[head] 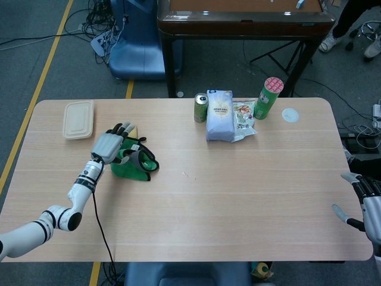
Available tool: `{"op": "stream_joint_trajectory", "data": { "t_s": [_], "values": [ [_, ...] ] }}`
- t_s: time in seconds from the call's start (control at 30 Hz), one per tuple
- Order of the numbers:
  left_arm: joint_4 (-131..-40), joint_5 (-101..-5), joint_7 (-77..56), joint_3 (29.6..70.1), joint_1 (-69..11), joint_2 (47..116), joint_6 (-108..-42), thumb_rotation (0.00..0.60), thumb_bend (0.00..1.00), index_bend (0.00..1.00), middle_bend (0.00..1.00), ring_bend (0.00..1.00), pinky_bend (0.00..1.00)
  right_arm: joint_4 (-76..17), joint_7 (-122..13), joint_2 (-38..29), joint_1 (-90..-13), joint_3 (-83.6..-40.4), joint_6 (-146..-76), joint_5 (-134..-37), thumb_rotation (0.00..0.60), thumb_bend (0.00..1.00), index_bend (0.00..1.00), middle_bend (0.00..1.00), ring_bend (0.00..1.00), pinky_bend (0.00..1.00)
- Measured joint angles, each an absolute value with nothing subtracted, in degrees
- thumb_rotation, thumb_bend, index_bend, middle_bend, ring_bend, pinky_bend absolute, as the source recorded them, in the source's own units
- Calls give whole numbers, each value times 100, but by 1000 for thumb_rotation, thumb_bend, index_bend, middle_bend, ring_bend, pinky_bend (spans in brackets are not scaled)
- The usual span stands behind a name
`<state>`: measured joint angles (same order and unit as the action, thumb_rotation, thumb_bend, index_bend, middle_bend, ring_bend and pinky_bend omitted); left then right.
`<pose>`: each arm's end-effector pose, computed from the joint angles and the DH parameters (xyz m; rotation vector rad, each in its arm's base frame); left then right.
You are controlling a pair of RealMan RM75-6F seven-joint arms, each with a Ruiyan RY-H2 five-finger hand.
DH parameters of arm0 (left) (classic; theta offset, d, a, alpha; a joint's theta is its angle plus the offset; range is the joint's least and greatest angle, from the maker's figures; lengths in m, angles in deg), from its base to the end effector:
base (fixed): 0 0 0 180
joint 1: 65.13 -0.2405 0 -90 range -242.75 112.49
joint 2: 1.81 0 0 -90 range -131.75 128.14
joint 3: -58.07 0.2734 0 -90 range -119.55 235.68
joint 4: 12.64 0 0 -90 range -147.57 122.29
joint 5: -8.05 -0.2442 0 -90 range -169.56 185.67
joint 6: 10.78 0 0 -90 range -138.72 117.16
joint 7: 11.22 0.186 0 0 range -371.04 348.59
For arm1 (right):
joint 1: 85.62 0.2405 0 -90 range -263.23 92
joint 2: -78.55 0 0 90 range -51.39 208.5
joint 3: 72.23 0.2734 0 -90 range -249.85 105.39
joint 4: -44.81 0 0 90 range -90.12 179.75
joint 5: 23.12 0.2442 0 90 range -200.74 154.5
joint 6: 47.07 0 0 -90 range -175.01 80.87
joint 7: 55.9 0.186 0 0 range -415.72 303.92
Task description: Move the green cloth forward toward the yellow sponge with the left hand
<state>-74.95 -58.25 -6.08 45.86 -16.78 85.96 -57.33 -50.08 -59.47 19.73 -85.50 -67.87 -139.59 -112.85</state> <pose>-0.1969 0.5001 -0.0113 -1.7670 -0.8695 -0.8572 -0.3311 -0.2039 0.1835 1.3453 -0.7262 0.8919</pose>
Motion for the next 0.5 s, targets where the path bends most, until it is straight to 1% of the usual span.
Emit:
{"op": "stream_joint_trajectory", "data": {
  "t_s": [0.13, 0.23, 0.3, 0.5],
  "values": [
    [-7974, -5880, -595, 4610, -1897, 8376, -6101, 600, 224, 0, 0, 6, 184, -4998, -5941, 1978, -8527, -6792, -13895, -11275, 600, 261, 237, 283, 239, 311],
    [-8354, -5944, -561, 4675, -2128, 8196, -6421, 600, 224, 10, 0, 43, 213, -5007, -5941, 2012, -8490, -6805, -13784, -11258, 600, 261, 237, 284, 239, 311],
    [-8615, -5992, -502, 4755, -2314, 8056, -6653, 600, 224, 27, 0, 61, 233, -5017, -5942, 2042, -8452, -6813, -13706, -11254, 600, 261, 240, 290, 239, 311],
    [-9344, -6101, -297, 5010, -2920, 7602, -7341, 600, 224, 73, 15, 83, 243, -4962, -5814, 2092, -8350, -6850, -13551, -11332, 600, 261, 271, 300, 239, 311]
  ]
}}
